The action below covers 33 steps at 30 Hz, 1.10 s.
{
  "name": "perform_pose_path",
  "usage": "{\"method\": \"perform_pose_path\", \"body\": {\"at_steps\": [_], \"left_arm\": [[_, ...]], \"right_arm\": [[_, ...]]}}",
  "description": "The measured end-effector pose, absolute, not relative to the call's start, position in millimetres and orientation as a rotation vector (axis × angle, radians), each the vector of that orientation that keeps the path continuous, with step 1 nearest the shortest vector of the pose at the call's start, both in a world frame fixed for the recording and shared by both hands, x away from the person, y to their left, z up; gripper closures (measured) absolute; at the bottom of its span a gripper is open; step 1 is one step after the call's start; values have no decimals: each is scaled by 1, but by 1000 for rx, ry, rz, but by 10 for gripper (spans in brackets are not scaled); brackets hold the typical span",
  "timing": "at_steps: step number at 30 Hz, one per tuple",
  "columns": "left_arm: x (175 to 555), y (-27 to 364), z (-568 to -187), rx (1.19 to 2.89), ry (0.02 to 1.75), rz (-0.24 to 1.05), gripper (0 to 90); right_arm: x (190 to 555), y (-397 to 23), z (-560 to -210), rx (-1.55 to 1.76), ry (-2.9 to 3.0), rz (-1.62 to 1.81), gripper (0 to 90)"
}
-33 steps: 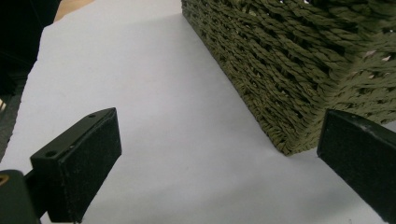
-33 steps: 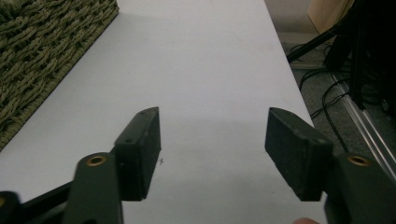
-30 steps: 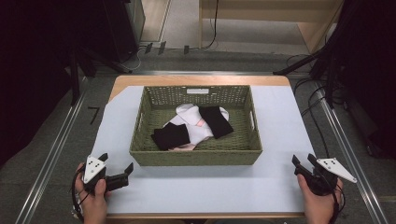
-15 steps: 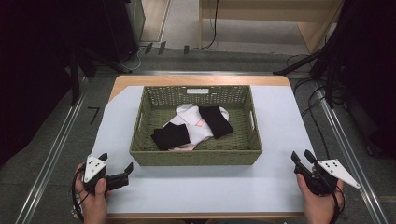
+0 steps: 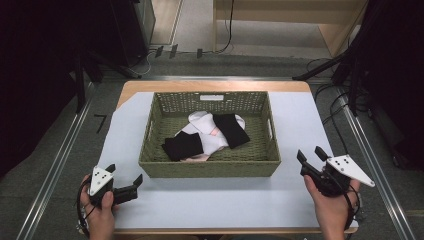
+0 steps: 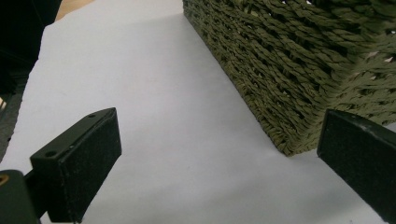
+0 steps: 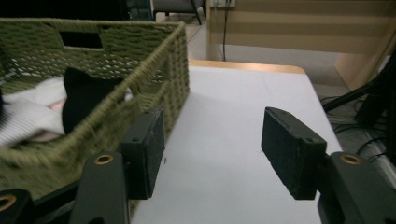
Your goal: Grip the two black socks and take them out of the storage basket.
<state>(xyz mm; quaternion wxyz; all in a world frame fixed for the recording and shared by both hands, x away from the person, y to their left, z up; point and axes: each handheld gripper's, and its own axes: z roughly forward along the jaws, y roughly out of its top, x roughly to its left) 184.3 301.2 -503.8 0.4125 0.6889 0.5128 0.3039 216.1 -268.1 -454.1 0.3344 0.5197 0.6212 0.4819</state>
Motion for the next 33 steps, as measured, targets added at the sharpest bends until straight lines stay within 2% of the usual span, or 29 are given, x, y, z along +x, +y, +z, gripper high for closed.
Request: {"method": "perform_pose_path", "body": {"at_steps": [14, 23, 33], "left_arm": [[185, 302, -504, 1739, 1286, 758, 5], [185, 302, -504, 1737, 1285, 756, 5], [185, 302, -504, 1737, 1285, 752, 5]], "right_arm": [[249, -225, -416, 1312, 1688, 1299, 322], [273, -198, -408, 1302, 1741, 1323, 269], [297, -167, -404, 1278, 1788, 1320, 269]]}}
